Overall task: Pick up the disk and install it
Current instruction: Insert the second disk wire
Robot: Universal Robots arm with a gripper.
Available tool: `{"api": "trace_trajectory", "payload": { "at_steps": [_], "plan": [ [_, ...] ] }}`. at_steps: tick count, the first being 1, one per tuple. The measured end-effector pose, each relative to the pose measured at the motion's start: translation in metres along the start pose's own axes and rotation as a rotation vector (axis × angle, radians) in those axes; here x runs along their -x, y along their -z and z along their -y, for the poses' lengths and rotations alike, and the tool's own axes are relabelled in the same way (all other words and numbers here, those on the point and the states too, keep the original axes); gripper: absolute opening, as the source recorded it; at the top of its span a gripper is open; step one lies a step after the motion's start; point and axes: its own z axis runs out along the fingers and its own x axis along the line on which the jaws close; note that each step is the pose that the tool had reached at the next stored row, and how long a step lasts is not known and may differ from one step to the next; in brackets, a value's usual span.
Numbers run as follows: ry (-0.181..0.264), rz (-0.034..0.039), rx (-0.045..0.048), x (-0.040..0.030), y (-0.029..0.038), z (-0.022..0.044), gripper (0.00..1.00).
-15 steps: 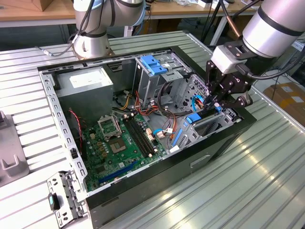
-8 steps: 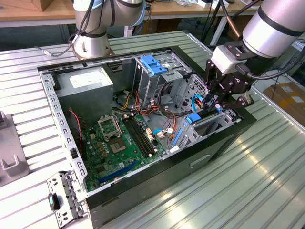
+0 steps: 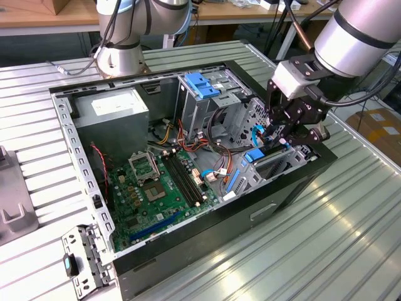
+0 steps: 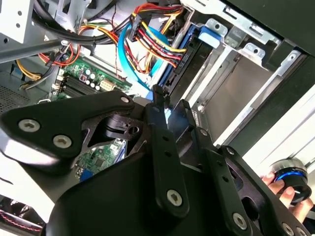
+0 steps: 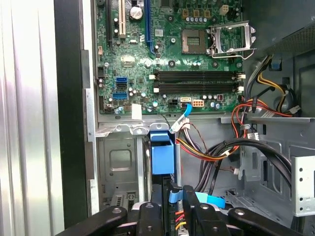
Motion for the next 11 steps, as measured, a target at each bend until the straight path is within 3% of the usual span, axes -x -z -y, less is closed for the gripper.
{"api": "trace_trajectory", "payload": {
  "at_steps": [11],
  "plan": [
    [0.0, 0.0001, 0.0, -0.0005, -0.0001, -0.0097, 0.31]
  ]
}}
